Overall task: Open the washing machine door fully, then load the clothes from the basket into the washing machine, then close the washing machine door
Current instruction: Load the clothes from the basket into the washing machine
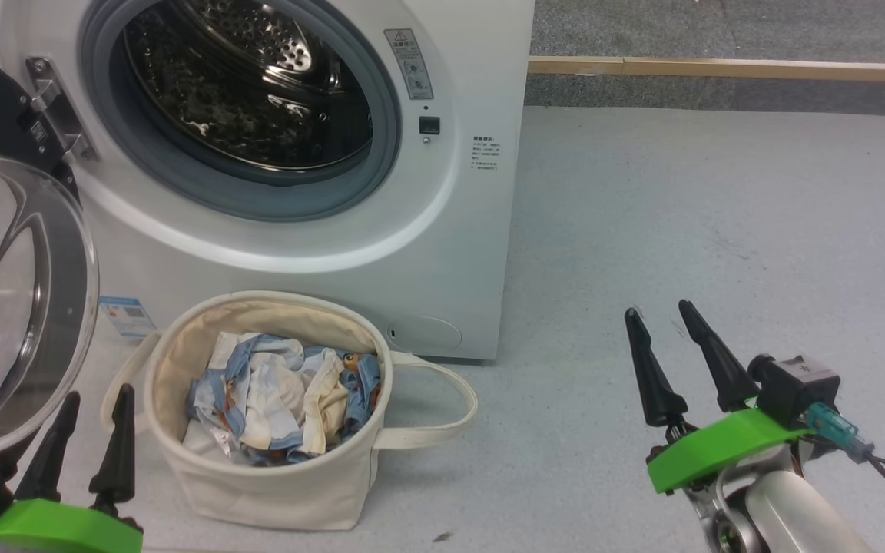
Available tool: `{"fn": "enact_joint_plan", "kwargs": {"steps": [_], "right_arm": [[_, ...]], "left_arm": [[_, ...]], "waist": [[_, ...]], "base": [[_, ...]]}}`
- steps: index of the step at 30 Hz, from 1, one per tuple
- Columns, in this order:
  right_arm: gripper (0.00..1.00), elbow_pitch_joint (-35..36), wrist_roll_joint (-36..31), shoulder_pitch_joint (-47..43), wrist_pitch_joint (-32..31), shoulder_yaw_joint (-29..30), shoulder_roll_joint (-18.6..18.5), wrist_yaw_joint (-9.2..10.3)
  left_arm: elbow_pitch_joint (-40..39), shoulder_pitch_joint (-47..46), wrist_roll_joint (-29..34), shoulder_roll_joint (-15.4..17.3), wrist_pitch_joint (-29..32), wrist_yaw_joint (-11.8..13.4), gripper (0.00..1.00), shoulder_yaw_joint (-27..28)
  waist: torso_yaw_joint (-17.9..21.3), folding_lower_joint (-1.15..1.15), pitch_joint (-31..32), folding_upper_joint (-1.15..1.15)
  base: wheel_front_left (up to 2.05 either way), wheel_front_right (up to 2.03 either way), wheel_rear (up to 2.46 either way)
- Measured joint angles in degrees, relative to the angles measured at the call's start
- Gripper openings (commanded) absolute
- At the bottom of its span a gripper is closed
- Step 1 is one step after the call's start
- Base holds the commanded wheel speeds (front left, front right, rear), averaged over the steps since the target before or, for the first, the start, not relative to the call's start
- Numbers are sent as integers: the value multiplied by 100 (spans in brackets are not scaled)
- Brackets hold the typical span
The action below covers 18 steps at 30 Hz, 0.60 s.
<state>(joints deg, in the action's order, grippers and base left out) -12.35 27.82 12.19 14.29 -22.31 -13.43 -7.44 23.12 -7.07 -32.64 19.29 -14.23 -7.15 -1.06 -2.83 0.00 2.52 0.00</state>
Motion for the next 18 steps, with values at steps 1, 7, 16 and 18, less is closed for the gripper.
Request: {"fn": "enact_joint_plan", "kwargs": {"steps": [1, 7, 16, 18], "right_arm": [[100, 0, 0, 0, 0, 0, 0, 0], [100, 0, 0, 0, 0, 0, -1, 0], [100, -8, 0, -1, 0, 3, -8, 0], [100, -7, 0, -1, 0, 1, -7, 0]], "left_arm": [[0, 0, 0, 0, 0, 0, 100, 0], [45, -8, -1, 30, -1, 0, 100, -24], [76, -13, -36, 35, -1, -1, 100, -71], [75, -14, -36, 42, -1, -1, 100, -89]], "waist": [[0, 0, 0, 0], [-13, 0, -8, 0], [-33, 0, -7, 0], [-36, 0, -8, 0]], "base": [[0, 0, 0], [11, -44, 34], [24, -170, 146], [16, -199, 183]]}}
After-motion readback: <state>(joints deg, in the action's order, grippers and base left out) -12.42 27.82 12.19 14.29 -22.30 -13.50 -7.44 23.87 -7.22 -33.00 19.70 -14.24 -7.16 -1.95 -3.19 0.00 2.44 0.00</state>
